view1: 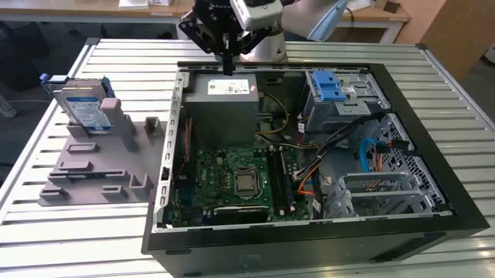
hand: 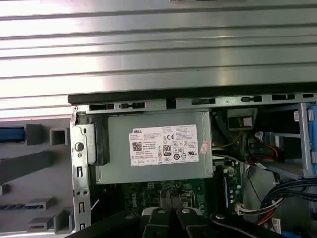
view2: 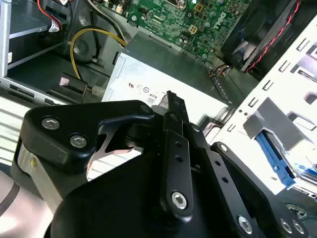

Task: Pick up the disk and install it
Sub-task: 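Reach for the disk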

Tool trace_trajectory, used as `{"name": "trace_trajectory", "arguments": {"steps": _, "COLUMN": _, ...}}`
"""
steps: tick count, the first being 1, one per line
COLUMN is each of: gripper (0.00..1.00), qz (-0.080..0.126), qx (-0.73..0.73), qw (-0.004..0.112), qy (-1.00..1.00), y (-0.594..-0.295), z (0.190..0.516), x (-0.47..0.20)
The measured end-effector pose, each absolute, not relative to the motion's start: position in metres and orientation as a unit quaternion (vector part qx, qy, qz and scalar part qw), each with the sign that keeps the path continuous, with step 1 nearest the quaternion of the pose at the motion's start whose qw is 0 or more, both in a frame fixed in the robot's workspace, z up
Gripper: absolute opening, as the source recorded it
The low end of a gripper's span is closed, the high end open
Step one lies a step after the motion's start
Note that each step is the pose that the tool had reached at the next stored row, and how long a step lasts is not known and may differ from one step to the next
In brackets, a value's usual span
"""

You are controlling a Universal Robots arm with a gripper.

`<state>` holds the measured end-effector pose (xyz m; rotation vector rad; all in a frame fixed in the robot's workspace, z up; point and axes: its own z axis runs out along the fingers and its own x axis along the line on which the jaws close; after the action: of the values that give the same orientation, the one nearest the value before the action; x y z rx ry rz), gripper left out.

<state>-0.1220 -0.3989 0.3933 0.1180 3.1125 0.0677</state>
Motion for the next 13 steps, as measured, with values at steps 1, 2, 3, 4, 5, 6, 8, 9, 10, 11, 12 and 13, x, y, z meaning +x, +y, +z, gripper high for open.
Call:
{"name": "trace_trajectory", "arguments": {"steps": 1, "gripper": 0.11, "qz": 0.022, "qx": 0.038, "qw": 0.013, "qy": 0.999, "y": -0.3989, "z": 0.3933, "x": -0.1220}}
{"name": "trace_trajectory", "arguments": {"steps": 2, "gripper": 0.11, "qz": 0.022, "qx": 0.038, "qw": 0.013, "qy": 0.999, "y": -0.3989, "z": 0.3933, "x": -0.1220}}
{"name": "trace_trajectory", "arguments": {"steps": 3, "gripper": 0.11, "qz": 0.022, "qx": 0.038, "qw": 0.013, "qy": 0.999, "y": -0.3989, "z": 0.3933, "x": -0.1220}}
{"name": "trace_trajectory", "arguments": {"steps": 4, "gripper": 0.11, "qz": 0.022, "qx": 0.038, "qw": 0.013, "qy": 0.999, "y": -0.3989, "z": 0.3933, "x": -0.1220}}
{"name": "trace_trajectory", "arguments": {"steps": 5, "gripper": 0.11, "qz": 0.022, "qx": 0.038, "qw": 0.013, "qy": 0.999, "y": -0.3989, "z": 0.3933, "x": -0.1221}}
{"name": "trace_trajectory", "arguments": {"steps": 6, "gripper": 0.11, "qz": 0.022, "qx": 0.038, "qw": 0.013, "qy": 0.999, "y": -0.3989, "z": 0.3933, "x": -0.1221}}
{"name": "trace_trajectory", "arguments": {"steps": 8, "gripper": 0.11, "qz": 0.022, "qx": 0.038, "qw": 0.013, "qy": 0.999, "y": -0.3989, "z": 0.3933, "x": -0.1226}}
{"name": "trace_trajectory", "arguments": {"steps": 9, "gripper": 0.11, "qz": 0.022, "qx": 0.038, "qw": 0.013, "qy": 0.999, "y": -0.3989, "z": 0.3933, "x": -0.1227}}
{"name": "trace_trajectory", "arguments": {"steps": 10, "gripper": 0.11, "qz": 0.022, "qx": 0.038, "qw": 0.013, "qy": 0.999, "y": -0.3989, "z": 0.3933, "x": -0.1232}}
{"name": "trace_trajectory", "arguments": {"steps": 11, "gripper": 0.11, "qz": 0.022, "qx": 0.038, "qw": 0.013, "qy": 0.999, "y": -0.3989, "z": 0.3933, "x": -0.1233}}
{"name": "trace_trajectory", "arguments": {"steps": 12, "gripper": 0.11, "qz": 0.022, "qx": 0.038, "qw": 0.013, "qy": 0.999, "y": -0.3989, "z": 0.3933, "x": -0.1236}}
{"name": "trace_trajectory", "arguments": {"steps": 13, "gripper": 0.11, "qz": 0.022, "qx": 0.038, "qw": 0.013, "qy": 0.999, "y": -0.3989, "z": 0.3933, "x": -0.1238}}
